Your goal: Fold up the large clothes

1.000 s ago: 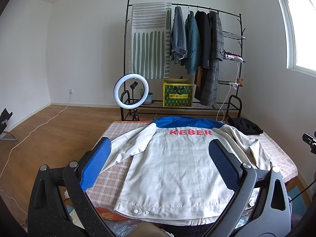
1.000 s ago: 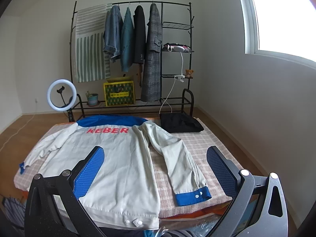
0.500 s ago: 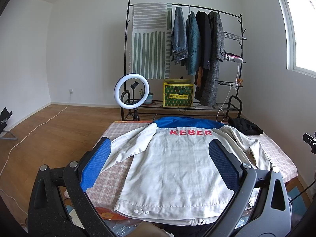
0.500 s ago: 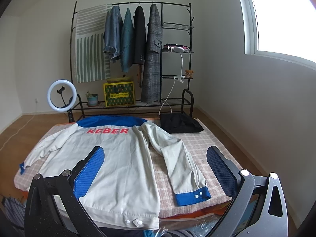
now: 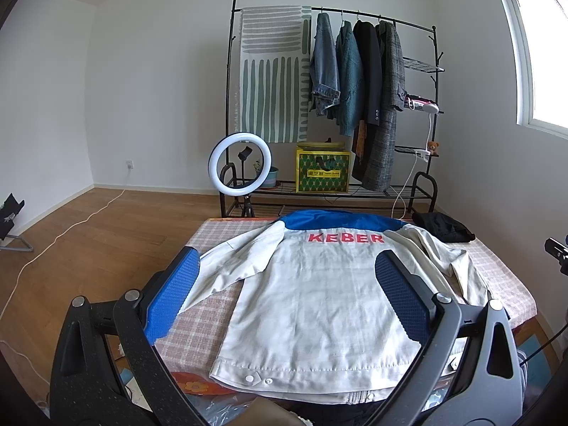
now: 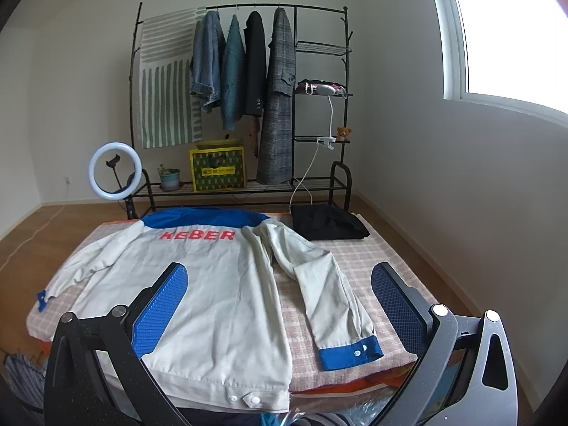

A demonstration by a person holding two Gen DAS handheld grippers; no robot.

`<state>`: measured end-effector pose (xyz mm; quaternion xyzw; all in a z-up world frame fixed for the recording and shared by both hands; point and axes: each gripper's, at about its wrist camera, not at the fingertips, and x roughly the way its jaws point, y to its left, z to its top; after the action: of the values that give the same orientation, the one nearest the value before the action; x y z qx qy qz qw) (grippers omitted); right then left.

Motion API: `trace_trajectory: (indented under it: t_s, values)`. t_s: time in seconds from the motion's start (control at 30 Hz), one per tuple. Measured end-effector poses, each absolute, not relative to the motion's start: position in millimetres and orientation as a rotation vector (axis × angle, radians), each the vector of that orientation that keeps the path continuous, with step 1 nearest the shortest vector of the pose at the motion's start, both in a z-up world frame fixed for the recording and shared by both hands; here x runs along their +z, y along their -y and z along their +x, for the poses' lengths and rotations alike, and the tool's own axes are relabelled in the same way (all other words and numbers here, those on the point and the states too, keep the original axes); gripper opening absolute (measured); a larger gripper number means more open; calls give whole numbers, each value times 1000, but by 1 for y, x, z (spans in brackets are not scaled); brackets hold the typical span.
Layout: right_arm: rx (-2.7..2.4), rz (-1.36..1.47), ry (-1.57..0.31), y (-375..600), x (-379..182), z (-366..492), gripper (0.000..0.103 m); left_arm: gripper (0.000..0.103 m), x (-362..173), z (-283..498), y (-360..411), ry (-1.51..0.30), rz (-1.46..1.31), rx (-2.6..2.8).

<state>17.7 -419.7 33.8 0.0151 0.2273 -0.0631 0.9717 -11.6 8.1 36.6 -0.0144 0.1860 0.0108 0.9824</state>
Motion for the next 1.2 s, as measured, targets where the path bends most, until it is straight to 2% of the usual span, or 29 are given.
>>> trace_trajectory:
  t_s: [0.27, 0.47, 0.73, 0.83, 0.9, 1.2]
  values:
    - [-113, 13, -449, 404, 37, 17, 103, 101, 46, -5, -26, -364, -20, 46]
    - [-64, -11, -415, 377, 48, 22, 103, 101, 33, 12, -48, -338, -33, 85]
    - [69, 29, -399, 339, 45, 54, 103, 101, 2, 46, -102, -390, -135, 149]
    - [138, 22, -373, 325, 40, 70, 103, 89, -14, 65, -132, -445, -204, 147]
    - [174, 12, -362, 312, 38, 84, 103, 75, -22, 76, -151, -474, -244, 167]
    - [386, 134, -439, 266, 21, 154, 103, 74, -66, 128, -231, -608, -400, 196]
